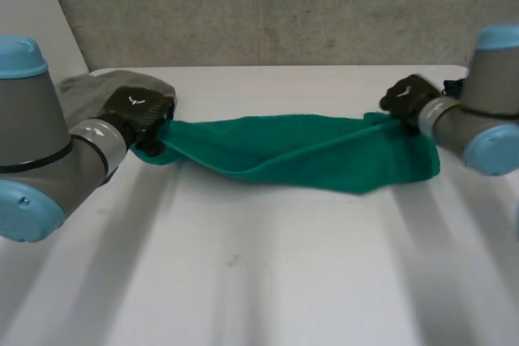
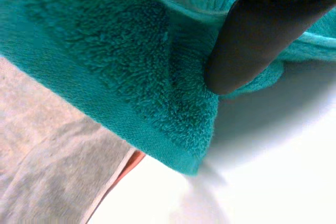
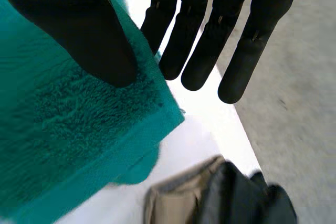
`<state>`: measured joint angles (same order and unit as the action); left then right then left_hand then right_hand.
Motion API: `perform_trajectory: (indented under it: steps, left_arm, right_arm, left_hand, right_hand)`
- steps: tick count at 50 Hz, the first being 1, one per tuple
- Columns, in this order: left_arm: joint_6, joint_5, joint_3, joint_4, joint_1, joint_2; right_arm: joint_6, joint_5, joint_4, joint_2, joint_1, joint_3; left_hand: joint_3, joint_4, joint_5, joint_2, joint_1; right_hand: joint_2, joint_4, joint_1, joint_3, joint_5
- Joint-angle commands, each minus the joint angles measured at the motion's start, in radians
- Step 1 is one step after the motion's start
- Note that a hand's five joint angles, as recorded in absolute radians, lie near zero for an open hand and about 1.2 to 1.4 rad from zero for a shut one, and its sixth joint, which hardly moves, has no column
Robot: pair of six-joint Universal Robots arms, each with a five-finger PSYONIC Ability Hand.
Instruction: Fold the laundry.
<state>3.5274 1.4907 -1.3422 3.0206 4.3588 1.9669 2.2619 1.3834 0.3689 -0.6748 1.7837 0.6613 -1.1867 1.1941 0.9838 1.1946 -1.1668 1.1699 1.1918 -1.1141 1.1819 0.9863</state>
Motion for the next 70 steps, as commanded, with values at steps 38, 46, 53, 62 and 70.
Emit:
perform_trajectory:
  steps: [38,46,53,62,70]
  left_arm:
    - [0.081,0.129,0.923,-0.154,0.013,0.219]
    - [0.036,0.092,0.753,-0.035,-0.002,0.194]
    - [0.074,0.088,0.531,-0.031,0.007,0.196]
    - [0.122,0.062,0.250,-0.026,0.018,0.276]
    - [0.171,0.011,0.132,-0.026,0.042,0.287]
  right_arm:
    - [0.370,0.060,-0.620,-0.299,-0.044,0.089]
    - [0.440,0.009,-0.875,-0.384,0.002,0.307]
    - [0.348,-0.001,-0.754,-0.332,0.036,0.392]
    - [0.219,0.000,-0.544,-0.241,0.062,0.593]
    - [0.154,0.032,-0.505,-0.209,0.060,0.695]
  left_hand:
    - [-0.210,0.202,0.238,0.202,-0.229]
    - [-0.210,0.202,0.238,0.202,-0.229]
    - [-0.210,0.202,0.238,0.202,-0.229]
    - [-0.046,0.038,0.074,0.038,-0.066]
    - [0.224,-0.231,-0.196,-0.232,0.204]
  right_hand:
    - [0.226,0.204,-0.282,0.214,0.235]
    - [0.226,0.204,-0.282,0.214,0.235]
    - [0.226,0.204,-0.282,0.214,0.235]
    - [0.226,0.204,-0.282,0.214,0.235]
    - [0.226,0.204,-0.282,0.214,0.235]
